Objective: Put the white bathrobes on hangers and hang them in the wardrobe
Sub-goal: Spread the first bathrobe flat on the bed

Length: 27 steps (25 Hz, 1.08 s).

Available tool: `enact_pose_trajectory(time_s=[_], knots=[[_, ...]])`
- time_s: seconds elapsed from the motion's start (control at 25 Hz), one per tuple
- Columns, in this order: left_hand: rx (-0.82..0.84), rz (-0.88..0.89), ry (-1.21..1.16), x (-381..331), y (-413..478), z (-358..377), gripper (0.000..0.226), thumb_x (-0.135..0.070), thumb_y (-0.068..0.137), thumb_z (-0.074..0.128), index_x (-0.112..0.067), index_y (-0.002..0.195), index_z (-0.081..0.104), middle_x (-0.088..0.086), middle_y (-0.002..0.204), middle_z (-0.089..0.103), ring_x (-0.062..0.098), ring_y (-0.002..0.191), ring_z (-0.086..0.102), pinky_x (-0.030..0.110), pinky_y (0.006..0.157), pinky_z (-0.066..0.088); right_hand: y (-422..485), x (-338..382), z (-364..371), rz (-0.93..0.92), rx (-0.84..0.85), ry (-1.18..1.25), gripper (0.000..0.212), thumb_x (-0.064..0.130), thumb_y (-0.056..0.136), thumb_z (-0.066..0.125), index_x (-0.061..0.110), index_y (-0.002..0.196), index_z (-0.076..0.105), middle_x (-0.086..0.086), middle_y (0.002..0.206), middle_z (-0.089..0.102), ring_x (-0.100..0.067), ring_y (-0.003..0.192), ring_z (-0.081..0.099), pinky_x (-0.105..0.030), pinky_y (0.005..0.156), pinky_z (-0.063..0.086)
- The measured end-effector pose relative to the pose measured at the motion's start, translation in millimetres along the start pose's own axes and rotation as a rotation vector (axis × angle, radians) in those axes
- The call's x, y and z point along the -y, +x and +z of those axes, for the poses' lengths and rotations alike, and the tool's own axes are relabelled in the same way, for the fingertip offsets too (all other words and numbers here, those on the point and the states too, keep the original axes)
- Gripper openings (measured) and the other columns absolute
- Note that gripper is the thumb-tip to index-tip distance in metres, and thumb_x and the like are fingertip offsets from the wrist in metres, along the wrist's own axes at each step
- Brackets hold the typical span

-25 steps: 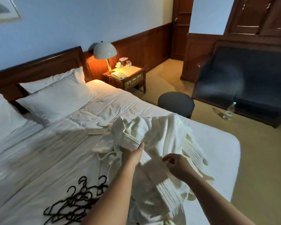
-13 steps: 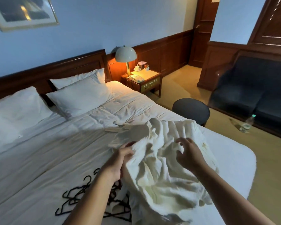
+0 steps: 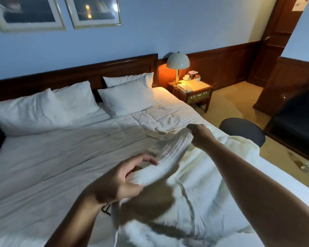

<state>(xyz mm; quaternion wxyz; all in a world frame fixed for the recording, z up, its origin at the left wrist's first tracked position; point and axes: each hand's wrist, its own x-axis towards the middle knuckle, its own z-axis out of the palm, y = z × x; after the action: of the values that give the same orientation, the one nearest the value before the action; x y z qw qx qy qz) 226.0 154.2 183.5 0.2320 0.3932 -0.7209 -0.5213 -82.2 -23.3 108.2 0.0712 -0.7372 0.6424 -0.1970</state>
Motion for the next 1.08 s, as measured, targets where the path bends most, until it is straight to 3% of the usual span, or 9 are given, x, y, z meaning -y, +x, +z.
enact_pose_trajectory(time_s=[0.12, 0.24, 0.32, 0.44, 0.56, 0.72, 0.84, 0.96, 1.08], knots=[[-0.076, -0.251, 0.282, 26, 4, 5, 0.075, -0.029, 0.084, 0.073, -0.054, 0.144, 0.036, 0.008, 0.135, 0.055, 0.009, 0.101, 0.059, 0.038, 0.086, 0.054, 0, 49, -52, -0.073, -0.297, 0.255, 0.027, -0.002, 0.073, 0.071, 0.012, 0.095, 0.076, 0.0, 0.079, 0.066, -0.02, 0.067, 0.056, -0.016, 0.055, 0.031], [-0.31, -0.111, 0.338, 12, 45, 18, 0.106, -0.064, 0.079, 0.072, -0.038, 0.161, 0.01, -0.012, 0.165, 0.019, 0.004, 0.145, 0.031, 0.033, 0.115, 0.036, -24, 113, -90, -0.541, -0.251, 0.074, 0.02, 0.013, 0.068, 0.076, 0.015, 0.088, 0.075, 0.004, 0.07, 0.063, -0.02, 0.059, 0.06, -0.018, 0.051, 0.04], [-0.447, 0.017, 0.294, -4, 78, 25, 0.079, -0.05, 0.082, 0.065, -0.031, 0.152, 0.033, -0.003, 0.154, 0.043, 0.011, 0.139, 0.045, 0.035, 0.109, 0.044, -37, 132, -96, -0.665, -0.212, -0.02, 0.027, 0.014, 0.066, 0.073, 0.015, 0.093, 0.074, 0.0, 0.072, 0.065, -0.021, 0.059, 0.059, -0.021, 0.051, 0.046], [-0.657, -0.021, 0.244, -22, 89, 29, 0.021, -0.024, 0.08, 0.052, -0.024, 0.095, 0.067, -0.007, 0.087, 0.071, 0.016, 0.089, 0.069, 0.03, 0.07, 0.052, -47, 104, -105, -0.524, -0.115, 0.087, 0.028, 0.012, 0.073, 0.078, 0.021, 0.099, 0.074, 0.009, 0.078, 0.063, -0.014, 0.064, 0.062, -0.019, 0.052, 0.041], [-0.672, 0.08, 0.033, -34, 66, 30, 0.022, -0.01, 0.083, 0.053, -0.024, 0.082, 0.069, -0.011, 0.068, 0.067, 0.006, 0.064, 0.061, 0.022, 0.059, 0.046, -52, 42, -86, -0.271, 0.273, 0.03, 0.028, 0.021, 0.084, 0.076, 0.028, 0.111, 0.072, 0.02, 0.094, 0.061, 0.003, 0.083, 0.057, -0.019, 0.073, 0.044], [-0.561, 0.253, -0.015, -58, 44, 17, 0.023, -0.007, 0.075, 0.052, -0.016, 0.081, 0.071, 0.002, 0.07, 0.066, 0.027, 0.066, 0.056, 0.034, 0.061, 0.042, -62, -10, -26, -0.119, 0.248, -0.178, 0.032, 0.033, 0.093, 0.067, 0.032, 0.125, 0.067, 0.002, 0.114, 0.05, -0.025, 0.113, 0.046, -0.036, 0.089, 0.039], [-0.705, 0.259, -0.081, -53, 26, -2, 0.021, -0.013, 0.075, 0.059, -0.014, 0.088, 0.077, 0.01, 0.082, 0.075, 0.031, 0.08, 0.068, 0.037, 0.07, 0.051, -55, -33, -30, 0.062, 0.174, -0.345, 0.032, 0.046, 0.094, 0.064, 0.037, 0.125, 0.063, 0.005, 0.128, 0.054, -0.027, 0.123, 0.04, -0.041, 0.085, 0.039], [-0.846, 0.001, 0.026, -19, 10, -28, 0.027, -0.034, 0.064, 0.062, -0.019, 0.083, 0.073, 0.002, 0.07, 0.069, 0.018, 0.073, 0.062, 0.031, 0.066, 0.045, -41, -24, -57, 0.078, 0.214, -0.421, 0.023, 0.048, 0.091, 0.064, 0.031, 0.106, 0.064, 0.006, 0.111, 0.063, -0.023, 0.12, 0.048, -0.047, 0.094, 0.041], [-0.7, -0.435, 0.322, 43, -6, -38, 0.03, -0.026, 0.07, 0.058, -0.036, 0.095, 0.07, -0.007, 0.092, 0.075, 0.017, 0.09, 0.068, 0.031, 0.076, 0.054, -33, 17, -85, -0.094, 0.254, -0.397, 0.031, 0.046, 0.086, 0.073, 0.024, 0.106, 0.067, 0.003, 0.105, 0.069, -0.016, 0.098, 0.06, -0.038, 0.088, 0.05]])
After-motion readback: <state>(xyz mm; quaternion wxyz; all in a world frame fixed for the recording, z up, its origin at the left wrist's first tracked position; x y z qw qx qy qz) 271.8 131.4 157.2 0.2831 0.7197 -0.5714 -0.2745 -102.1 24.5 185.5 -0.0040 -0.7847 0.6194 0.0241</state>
